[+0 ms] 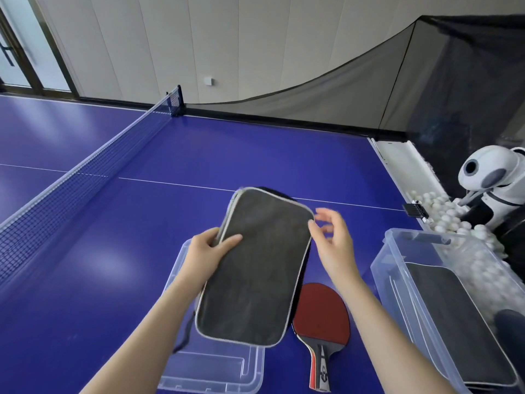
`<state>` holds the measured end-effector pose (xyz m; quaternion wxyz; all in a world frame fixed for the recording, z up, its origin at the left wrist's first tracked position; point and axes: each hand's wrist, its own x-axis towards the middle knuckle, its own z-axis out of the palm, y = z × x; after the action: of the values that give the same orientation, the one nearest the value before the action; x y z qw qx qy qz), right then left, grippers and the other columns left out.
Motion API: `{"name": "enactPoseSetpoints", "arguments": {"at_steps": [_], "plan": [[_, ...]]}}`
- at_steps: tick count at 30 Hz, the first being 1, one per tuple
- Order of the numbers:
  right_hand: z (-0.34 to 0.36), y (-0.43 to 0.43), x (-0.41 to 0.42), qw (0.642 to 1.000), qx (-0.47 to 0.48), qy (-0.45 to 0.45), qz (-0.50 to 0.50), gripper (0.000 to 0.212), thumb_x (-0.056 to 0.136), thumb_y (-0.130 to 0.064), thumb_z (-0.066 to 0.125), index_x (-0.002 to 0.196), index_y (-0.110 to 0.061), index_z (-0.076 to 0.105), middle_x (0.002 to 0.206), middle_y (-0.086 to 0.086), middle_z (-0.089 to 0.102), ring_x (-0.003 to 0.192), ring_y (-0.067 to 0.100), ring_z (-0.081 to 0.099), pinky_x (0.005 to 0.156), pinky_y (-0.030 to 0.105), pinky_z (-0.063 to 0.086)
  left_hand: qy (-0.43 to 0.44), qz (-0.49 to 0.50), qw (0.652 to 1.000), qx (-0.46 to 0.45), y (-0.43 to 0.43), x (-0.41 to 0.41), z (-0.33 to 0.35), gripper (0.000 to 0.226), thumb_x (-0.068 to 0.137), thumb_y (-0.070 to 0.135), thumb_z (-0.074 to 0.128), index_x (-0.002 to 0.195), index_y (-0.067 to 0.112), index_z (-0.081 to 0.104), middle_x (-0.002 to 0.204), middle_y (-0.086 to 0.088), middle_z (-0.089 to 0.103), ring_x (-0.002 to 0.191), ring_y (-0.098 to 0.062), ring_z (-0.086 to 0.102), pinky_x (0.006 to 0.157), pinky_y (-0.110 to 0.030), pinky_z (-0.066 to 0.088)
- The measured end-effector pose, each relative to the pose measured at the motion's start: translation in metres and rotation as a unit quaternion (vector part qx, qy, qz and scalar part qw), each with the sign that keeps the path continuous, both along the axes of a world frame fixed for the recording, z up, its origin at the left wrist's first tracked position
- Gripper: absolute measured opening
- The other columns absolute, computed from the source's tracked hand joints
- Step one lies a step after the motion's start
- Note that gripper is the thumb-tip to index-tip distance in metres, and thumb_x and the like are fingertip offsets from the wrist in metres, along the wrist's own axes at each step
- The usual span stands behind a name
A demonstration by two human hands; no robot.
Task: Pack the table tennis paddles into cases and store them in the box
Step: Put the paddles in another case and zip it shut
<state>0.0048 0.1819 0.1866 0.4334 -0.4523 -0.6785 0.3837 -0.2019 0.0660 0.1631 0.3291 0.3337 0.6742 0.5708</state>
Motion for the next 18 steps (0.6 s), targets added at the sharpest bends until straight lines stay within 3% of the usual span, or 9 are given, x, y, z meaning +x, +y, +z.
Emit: {"name": "enactPoseSetpoints", "arguments": {"at_steps": [3,5,7,10,11,13,15,16,18], "plan": [[-0.028,-0.003,0.011,0.964,-0.246,0.07,0.073,0.025,0.095,-0.029,0.054,0.116,-0.016,0.061,0.117,0.0,0.066,0.105,0.01,0.062,0.088,0.025,0.046,-0.152,0.012,0.988,0.023,-0.003,-0.004,-0.001,0.023,0.087,0.035,0.067,0.097,0.015,0.071,0.088,-0.001,0.077,0.08,-0.019,0.073,0.062,-0.027,0.058],[-0.038,-0.009,0.014,0.931,-0.318,0.119,0.132,0.031,0.094,-0.037,0.053,0.113,-0.018,0.067,0.112,0.001,0.07,0.106,0.017,0.065,0.09,0.033,0.049,-0.213,0.017,0.977,0.017,-0.003,-0.004,-0.004,0.026,0.089,0.038,0.063,0.098,0.014,0.069,0.089,-0.001,0.077,0.08,-0.017,0.074,0.059,-0.026,0.058],[-0.04,-0.014,0.016,0.906,-0.361,0.143,0.171,0.031,0.094,-0.039,0.053,0.108,-0.018,0.071,0.107,0.004,0.072,0.096,0.02,0.069,0.08,0.034,0.054,-0.237,0.02,0.971,0.002,-0.002,-0.003,-0.012,0.029,0.089,0.039,0.063,0.098,0.013,0.068,0.088,0.0,0.077,0.078,-0.015,0.074,0.059,-0.026,0.058],[-0.041,-0.019,0.016,0.894,-0.369,0.182,0.175,0.029,0.095,-0.032,0.053,0.101,-0.011,0.072,0.098,0.009,0.072,0.083,0.021,0.068,0.067,0.03,0.055,-0.196,0.053,0.979,-0.031,-0.001,0.008,-0.025,0.029,0.088,0.043,0.063,0.098,0.016,0.065,0.083,0.014,0.075,0.073,-0.004,0.071,0.06,-0.021,0.054],[-0.041,-0.022,0.014,0.898,-0.36,0.189,0.165,0.029,0.096,-0.029,0.052,0.098,-0.008,0.072,0.095,0.01,0.072,0.081,0.021,0.068,0.066,0.029,0.055,-0.154,0.069,0.984,-0.049,0.0,0.012,-0.03,0.032,0.087,0.042,0.064,0.105,0.015,0.064,0.092,0.014,0.074,0.077,-0.004,0.07,0.064,-0.02,0.054],[-0.044,-0.028,0.007,0.915,-0.335,0.184,0.128,0.029,0.097,-0.025,0.051,0.092,-0.002,0.069,0.089,0.013,0.07,0.078,0.022,0.065,0.067,0.03,0.053,-0.044,0.089,0.988,-0.117,0.002,0.025,-0.035,0.06,0.083,0.046,0.067,0.131,0.014,0.05,0.127,-0.001,0.061,0.108,-0.016,0.062,0.089,-0.032,0.051],[-0.049,-0.038,-0.002,0.931,-0.309,0.168,0.095,0.03,0.097,-0.02,0.05,0.09,0.006,0.064,0.086,0.018,0.066,0.079,0.025,0.059,0.073,0.037,0.047,-0.008,0.047,0.988,-0.145,0.002,0.051,-0.035,0.091,0.069,0.066,0.068,0.137,0.011,0.042,0.138,-0.012,0.048,0.127,-0.03,0.047,0.106,-0.046,0.04],[-0.052,-0.044,-0.006,0.937,-0.299,0.16,0.088,0.029,0.098,-0.018,0.05,0.09,0.007,0.062,0.086,0.021,0.065,0.08,0.026,0.057,0.076,0.041,0.046,-0.02,0.007,0.991,-0.136,0.001,0.066,-0.035,0.102,0.063,0.074,0.065,0.137,0.008,0.041,0.142,-0.017,0.044,0.133,-0.032,0.041,0.111,-0.047,0.034],[-0.059,-0.055,-0.012,0.945,-0.281,0.143,0.083,0.026,0.098,-0.013,0.048,0.089,0.007,0.063,0.09,0.028,0.067,0.081,0.025,0.06,0.08,0.046,0.049,-0.032,-0.057,0.989,-0.136,-0.001,0.1,-0.037,0.104,0.075,0.069,0.059,0.15,0.007,0.021,0.159,-0.011,0.018,0.148,-0.022,0.013,0.121,-0.036,0.013]]}}
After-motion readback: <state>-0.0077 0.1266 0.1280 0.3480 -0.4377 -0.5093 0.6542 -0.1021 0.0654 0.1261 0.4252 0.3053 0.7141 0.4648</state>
